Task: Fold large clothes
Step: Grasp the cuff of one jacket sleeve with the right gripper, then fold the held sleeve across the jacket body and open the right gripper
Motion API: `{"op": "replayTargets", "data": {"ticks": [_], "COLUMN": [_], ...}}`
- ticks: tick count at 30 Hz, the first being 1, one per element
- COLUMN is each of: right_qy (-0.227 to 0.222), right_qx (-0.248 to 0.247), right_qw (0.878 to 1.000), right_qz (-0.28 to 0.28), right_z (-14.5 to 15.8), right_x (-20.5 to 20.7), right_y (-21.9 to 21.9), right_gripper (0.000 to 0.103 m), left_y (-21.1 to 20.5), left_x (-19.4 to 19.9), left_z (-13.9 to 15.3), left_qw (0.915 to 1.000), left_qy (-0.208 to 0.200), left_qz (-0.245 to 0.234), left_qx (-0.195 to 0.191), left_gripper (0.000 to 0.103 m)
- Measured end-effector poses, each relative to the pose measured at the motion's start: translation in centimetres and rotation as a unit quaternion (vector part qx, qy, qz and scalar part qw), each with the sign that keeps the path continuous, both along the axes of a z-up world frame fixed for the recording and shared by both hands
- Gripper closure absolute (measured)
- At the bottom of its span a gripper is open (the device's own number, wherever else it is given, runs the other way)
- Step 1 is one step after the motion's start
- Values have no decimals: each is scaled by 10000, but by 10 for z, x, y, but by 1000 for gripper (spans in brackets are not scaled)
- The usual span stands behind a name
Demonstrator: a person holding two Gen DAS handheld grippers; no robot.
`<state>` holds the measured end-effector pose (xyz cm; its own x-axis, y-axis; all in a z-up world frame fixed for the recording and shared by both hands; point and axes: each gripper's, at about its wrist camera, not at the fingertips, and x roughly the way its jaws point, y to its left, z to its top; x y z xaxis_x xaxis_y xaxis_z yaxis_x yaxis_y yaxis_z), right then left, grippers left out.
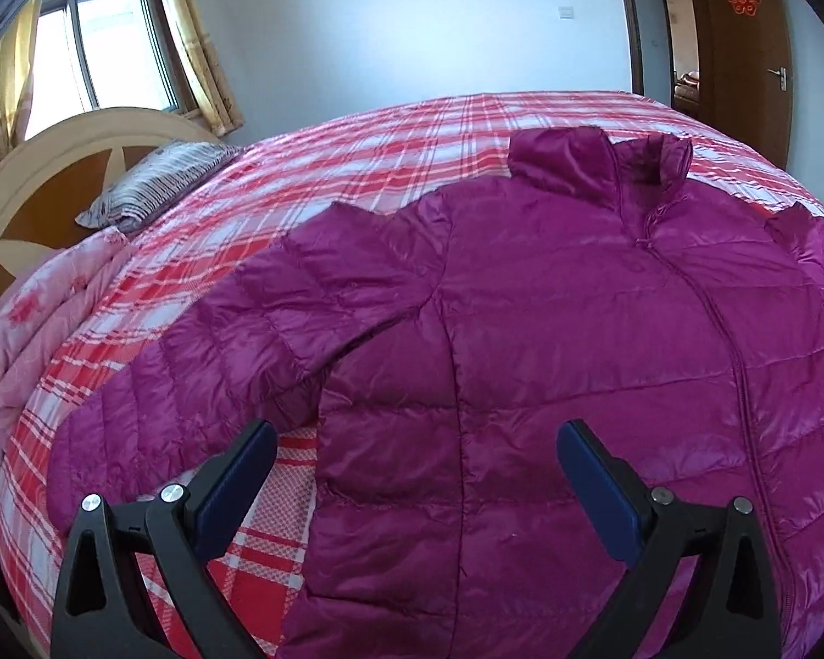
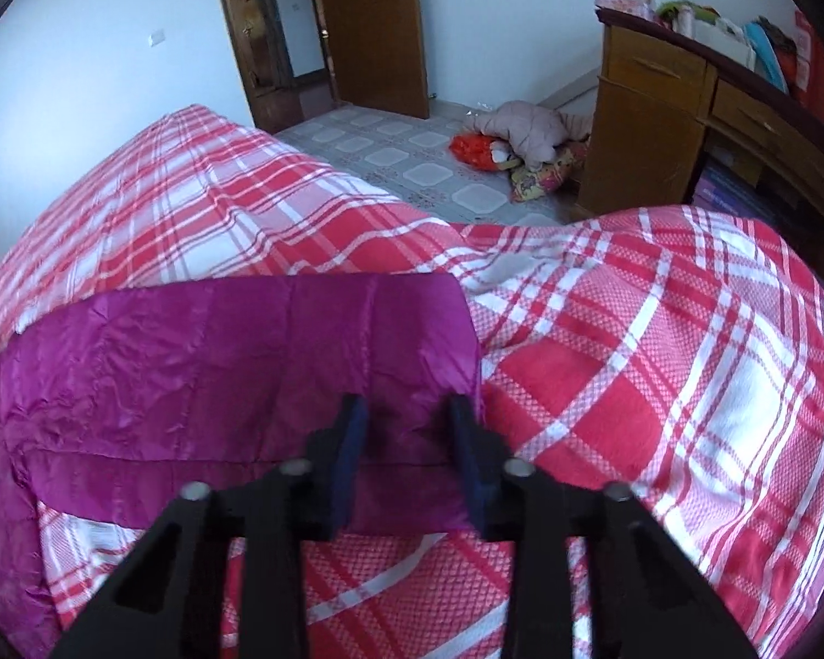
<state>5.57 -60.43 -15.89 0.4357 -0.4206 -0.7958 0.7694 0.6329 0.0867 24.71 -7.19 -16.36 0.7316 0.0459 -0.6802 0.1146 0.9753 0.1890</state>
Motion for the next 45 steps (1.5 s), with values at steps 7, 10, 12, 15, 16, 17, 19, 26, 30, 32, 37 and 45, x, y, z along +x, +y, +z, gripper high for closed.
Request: {"op": "replayTargets", "data": {"ticks": [7, 10, 12, 15, 16, 17, 19, 26, 30, 32, 37, 45], "right_qy": [46, -17, -84, -221, -253, -323, -390, -527, -799, -976, -1129, -414], "right_qx": [-377, -764, -1107, -1584, -1718, -1873, -2058, -2507, -1650, -1005, -199, 482], "right_qw": [9990, 9967, 9931, 9853, 9826, 9787, 9731, 9490, 9573, 9657, 9841, 9977], "right_qz": [222, 284, 370, 597, 658, 779, 958, 1836, 2236, 2185, 1356, 216], "right_z": [14, 39, 62, 96, 105, 118, 134, 169, 167, 160, 131, 50], "right_x": [3, 9, 16, 29, 34, 41, 51, 88, 97, 95, 54, -13], "right_y": [8, 16, 26, 48, 57, 68, 86, 167, 179, 158, 76, -35], "right_gripper": [95, 95, 96, 97, 97, 97, 97, 98, 93, 46, 32, 34], "left_y": [4, 6, 8, 9, 9, 9, 10, 12, 14, 16, 19, -5], "left_x": [0, -1, -2, -2, -2, -2, -2, -3, -4, -5, -7, -10], "left_z": [-9, -8, -7, -8, -8, -8, -8, -8, -9, -8, -9, -3], "left_qw": [9999, 9998, 9997, 9996, 9995, 9995, 9993, 9988, 9985, 9982, 9976, 9986], "left_qy": [80, 71, 50, 69, 78, 82, 92, 139, 156, 162, 291, 146], "left_qz": [5, 7, -4, -26, -28, -27, -32, -61, -80, -105, -160, -403], "left_qx": [-90, -185, -241, -282, -292, -312, -353, -468, -516, -562, -614, -294], "left_gripper": [1, 1, 1, 1, 1, 1, 1, 1, 1, 1, 1, 1]}}
